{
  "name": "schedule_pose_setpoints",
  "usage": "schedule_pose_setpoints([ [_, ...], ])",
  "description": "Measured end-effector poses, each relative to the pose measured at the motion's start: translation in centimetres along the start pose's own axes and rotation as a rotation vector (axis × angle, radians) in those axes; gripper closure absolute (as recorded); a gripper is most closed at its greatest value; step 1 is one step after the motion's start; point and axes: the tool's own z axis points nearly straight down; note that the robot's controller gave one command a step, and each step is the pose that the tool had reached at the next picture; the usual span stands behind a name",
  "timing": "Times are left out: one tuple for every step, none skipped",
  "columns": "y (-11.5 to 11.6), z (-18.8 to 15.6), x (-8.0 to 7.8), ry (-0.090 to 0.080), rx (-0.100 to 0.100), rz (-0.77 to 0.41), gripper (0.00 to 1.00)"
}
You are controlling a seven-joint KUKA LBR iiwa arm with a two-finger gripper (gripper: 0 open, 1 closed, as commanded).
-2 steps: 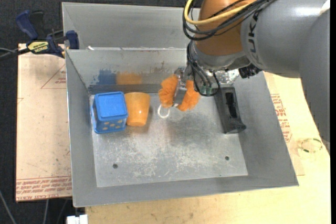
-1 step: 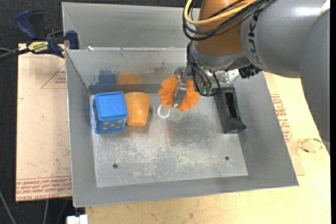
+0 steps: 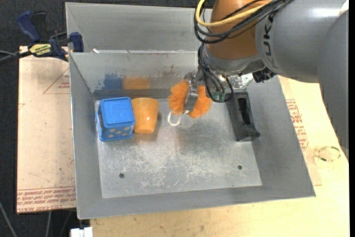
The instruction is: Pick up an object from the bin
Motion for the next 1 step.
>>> schedule_pose_setpoints([
  [-2.25, -18.81, 0.43, -0.010, -0.001, -0.156, 1.00],
])
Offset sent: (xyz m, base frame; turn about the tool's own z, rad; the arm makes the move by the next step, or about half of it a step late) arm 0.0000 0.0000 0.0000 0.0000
